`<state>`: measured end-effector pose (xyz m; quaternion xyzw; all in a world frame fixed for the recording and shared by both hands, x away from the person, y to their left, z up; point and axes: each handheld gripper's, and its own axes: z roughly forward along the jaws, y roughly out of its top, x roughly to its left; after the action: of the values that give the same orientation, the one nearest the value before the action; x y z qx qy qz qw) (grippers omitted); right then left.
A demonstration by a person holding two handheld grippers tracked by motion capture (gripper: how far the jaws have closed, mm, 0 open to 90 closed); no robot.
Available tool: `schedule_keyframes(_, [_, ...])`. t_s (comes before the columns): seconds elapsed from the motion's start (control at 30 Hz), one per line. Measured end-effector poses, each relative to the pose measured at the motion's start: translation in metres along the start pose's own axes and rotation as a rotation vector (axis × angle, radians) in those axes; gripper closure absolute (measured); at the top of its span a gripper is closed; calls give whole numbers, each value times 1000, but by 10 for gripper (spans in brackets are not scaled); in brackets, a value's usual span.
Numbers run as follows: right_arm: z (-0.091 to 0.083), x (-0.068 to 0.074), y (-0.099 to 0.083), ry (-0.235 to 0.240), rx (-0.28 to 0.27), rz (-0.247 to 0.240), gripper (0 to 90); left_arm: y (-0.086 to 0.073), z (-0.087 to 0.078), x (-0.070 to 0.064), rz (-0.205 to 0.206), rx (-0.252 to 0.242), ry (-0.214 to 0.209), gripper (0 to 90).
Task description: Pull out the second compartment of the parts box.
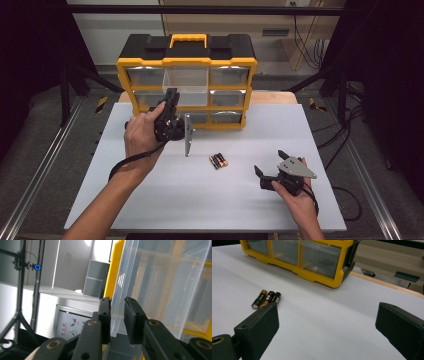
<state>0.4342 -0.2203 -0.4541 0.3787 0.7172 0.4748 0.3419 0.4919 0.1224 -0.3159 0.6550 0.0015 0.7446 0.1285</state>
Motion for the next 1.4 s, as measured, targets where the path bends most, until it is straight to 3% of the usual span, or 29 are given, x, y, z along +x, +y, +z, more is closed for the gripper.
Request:
schedule_keyframes(0.1, [1, 0, 0, 1, 5, 0, 52, -6, -3, 4, -96, 21, -19, 632])
schedule_keyframes(0.17, [1, 0, -1, -1, 4, -1, 52, -14, -6, 6, -183, 14, -21, 569])
schedule_keyframes(0.2, [1, 0, -1, -1, 4, 0, 52, -18, -6, 6, -258, -1, -31, 510])
schedule_keyframes(0.33, [1, 1, 0, -4, 8, -6, 51, -37, -12, 8, -411, 27, -85, 368])
schedule_keyframes(0.5, [3, 3, -1, -6, 18, -19, 52, -55, -19, 1, -549, 39, -149, 288])
schedule_keyframes(0.63, [3, 4, 0, -20, 16, -11, 60, -67, -22, -14, -665, 54, -208, 248])
schedule_keyframes(0.73, [3, 6, 1, -36, 21, -1, 66, -74, -24, -22, -736, 62, -240, 220])
schedule_keyframes(0.9, [5, 13, 8, -16, 68, 10, 72, -84, -32, -35, -812, 62, -291, 187])
schedule_keyframes(0.93, [6, 14, 10, -3, 79, 19, 77, -87, -34, -38, -849, 67, -313, 184])
schedule_keyframes(1.1, [10, 22, 27, 49, 131, 49, 87, -102, -40, -45, -943, 62, -352, 146])
schedule_keyframes(1.23, [19, 26, 40, 64, 204, 19, 87, -114, -46, -50, -1029, 48, -372, 118])
schedule_keyframes(1.37, [29, 27, 48, 70, 241, 17, 92, -123, -54, -56, -1065, 33, -396, 75])
schedule_keyframes(1.4, [31, 28, 50, 68, 257, 37, 89, -126, -55, -57, -1086, 33, -408, 69])
